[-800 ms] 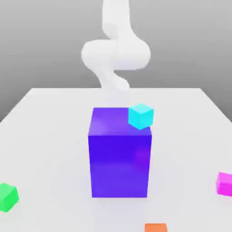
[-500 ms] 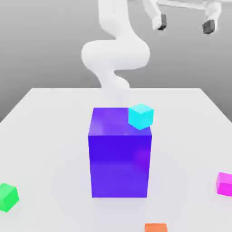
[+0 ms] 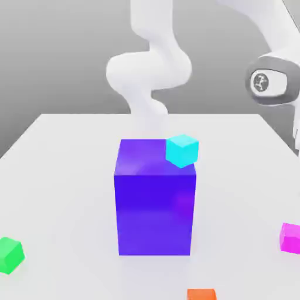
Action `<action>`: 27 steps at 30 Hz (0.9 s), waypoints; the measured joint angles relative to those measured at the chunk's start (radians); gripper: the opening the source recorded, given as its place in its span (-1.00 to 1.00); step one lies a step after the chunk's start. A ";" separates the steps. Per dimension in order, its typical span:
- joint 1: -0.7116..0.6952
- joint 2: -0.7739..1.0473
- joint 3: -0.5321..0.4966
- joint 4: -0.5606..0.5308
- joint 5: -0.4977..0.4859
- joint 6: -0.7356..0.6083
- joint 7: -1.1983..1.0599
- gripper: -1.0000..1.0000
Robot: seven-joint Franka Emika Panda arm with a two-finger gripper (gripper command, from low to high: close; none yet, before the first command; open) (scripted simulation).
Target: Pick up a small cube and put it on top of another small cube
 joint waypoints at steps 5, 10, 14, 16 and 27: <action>0.078 0.185 -0.027 0.006 -0.091 0.098 0.017 0.00; 0.122 0.280 -0.078 0.026 -0.136 0.170 0.050 -1.00; 0.127 0.292 -0.084 0.029 -0.143 0.178 0.056 -1.00; 0.111 0.256 -0.064 0.021 -0.126 0.150 0.042 -1.00; -0.190 0.090 -0.146 0.006 0.032 -0.007 -0.236 -1.00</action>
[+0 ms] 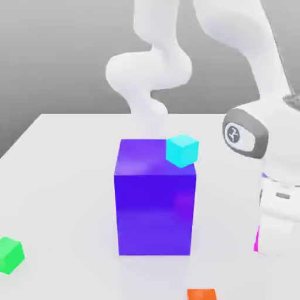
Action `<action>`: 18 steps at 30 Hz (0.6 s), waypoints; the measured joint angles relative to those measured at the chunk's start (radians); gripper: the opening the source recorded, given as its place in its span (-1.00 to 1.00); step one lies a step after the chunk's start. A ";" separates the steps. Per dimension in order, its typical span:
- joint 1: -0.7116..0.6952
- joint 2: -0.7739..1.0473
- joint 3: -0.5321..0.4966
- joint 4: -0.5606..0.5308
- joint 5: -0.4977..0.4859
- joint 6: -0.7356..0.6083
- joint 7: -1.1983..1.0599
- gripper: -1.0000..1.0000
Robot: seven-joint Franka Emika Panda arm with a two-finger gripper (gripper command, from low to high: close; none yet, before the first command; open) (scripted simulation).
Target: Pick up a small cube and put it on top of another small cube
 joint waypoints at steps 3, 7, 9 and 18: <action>-0.099 -0.012 -0.055 0.002 0.030 -0.015 -0.084 -1.00; -0.224 -0.033 -0.130 -0.001 0.068 -0.033 -0.194 -1.00; -0.286 -0.045 -0.169 -0.004 0.087 -0.041 -0.249 -1.00; -0.604 0.033 -0.315 0.040 0.223 0.002 -0.541 -1.00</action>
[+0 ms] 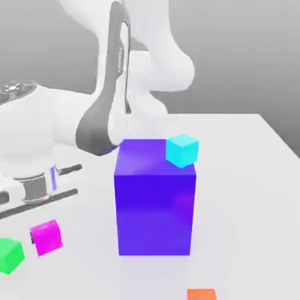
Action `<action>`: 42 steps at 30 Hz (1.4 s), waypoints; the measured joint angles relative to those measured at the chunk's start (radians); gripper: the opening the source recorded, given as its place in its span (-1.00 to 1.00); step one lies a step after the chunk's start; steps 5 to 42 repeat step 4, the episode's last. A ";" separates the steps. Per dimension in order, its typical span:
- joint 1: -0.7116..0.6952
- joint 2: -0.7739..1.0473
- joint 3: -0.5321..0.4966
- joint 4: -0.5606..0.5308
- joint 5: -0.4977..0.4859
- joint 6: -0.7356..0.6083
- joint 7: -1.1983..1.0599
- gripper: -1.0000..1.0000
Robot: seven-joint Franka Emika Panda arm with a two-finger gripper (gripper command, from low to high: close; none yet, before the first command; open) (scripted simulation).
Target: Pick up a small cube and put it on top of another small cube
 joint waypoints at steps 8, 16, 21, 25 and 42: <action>-0.046 0.040 0.007 0.019 0.022 0.022 -0.031 1.00; -0.046 0.040 0.007 0.019 0.022 0.022 -0.031 1.00; -0.046 0.040 0.007 0.019 0.022 0.022 -0.031 1.00; -0.046 0.040 0.007 0.019 0.022 0.022 -0.031 1.00; -0.046 0.040 0.007 0.019 0.022 0.022 -0.031 1.00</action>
